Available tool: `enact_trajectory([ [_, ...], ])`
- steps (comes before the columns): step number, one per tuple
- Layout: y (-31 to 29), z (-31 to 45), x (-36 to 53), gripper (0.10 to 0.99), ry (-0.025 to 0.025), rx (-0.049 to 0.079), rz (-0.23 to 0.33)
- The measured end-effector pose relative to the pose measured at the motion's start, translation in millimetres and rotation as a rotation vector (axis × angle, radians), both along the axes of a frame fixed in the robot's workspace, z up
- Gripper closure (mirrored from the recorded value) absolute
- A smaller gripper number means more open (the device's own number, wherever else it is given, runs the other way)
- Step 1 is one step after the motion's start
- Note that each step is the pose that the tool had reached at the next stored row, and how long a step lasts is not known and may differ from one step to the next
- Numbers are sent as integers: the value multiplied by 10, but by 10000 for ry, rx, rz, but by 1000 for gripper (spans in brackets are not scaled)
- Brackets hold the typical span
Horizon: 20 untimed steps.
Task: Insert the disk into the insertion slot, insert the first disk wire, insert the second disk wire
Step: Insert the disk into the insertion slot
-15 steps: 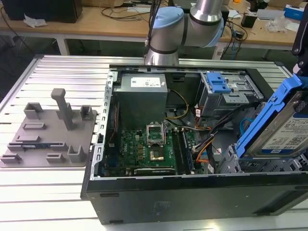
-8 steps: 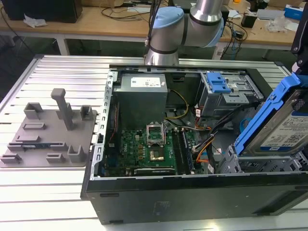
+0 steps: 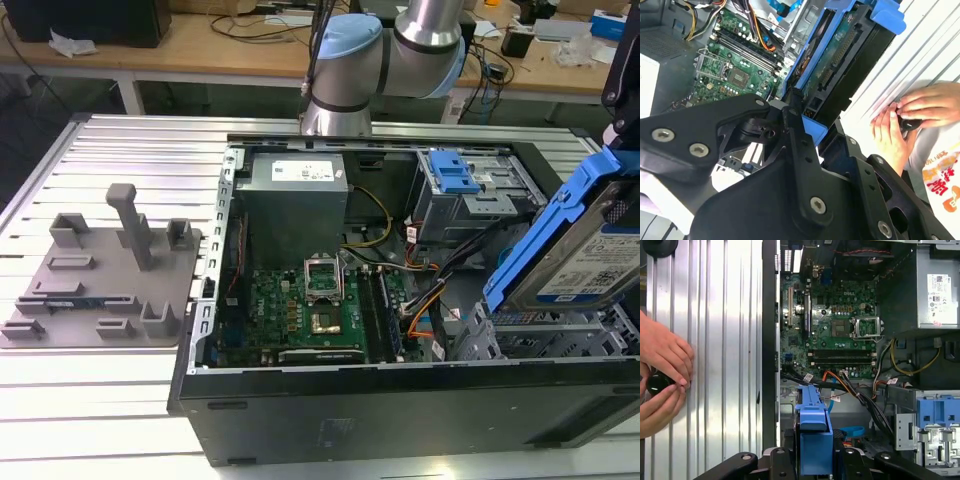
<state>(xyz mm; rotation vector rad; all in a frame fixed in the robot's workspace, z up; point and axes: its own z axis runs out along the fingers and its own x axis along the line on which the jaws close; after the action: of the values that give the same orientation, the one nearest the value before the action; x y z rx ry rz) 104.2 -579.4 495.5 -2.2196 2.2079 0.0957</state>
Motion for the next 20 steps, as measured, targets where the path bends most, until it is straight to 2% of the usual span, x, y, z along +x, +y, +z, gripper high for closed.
enact_trajectory([
  [3, -1, 0, 9, 722, -2, 37, 0],
  [8, 0, -3, 141, 722, -12, 113, 1],
  [9, 1, -11, 181, 722, -27, 115, 2],
  [12, 2, -23, 182, 722, -249, 114, 3],
  [13, 3, -31, 181, 722, -350, 114, 3],
  [18, 7, -41, 177, 722, -363, 106, 1],
  [20, 53, -62, 176, 722, -362, 80, -55],
])
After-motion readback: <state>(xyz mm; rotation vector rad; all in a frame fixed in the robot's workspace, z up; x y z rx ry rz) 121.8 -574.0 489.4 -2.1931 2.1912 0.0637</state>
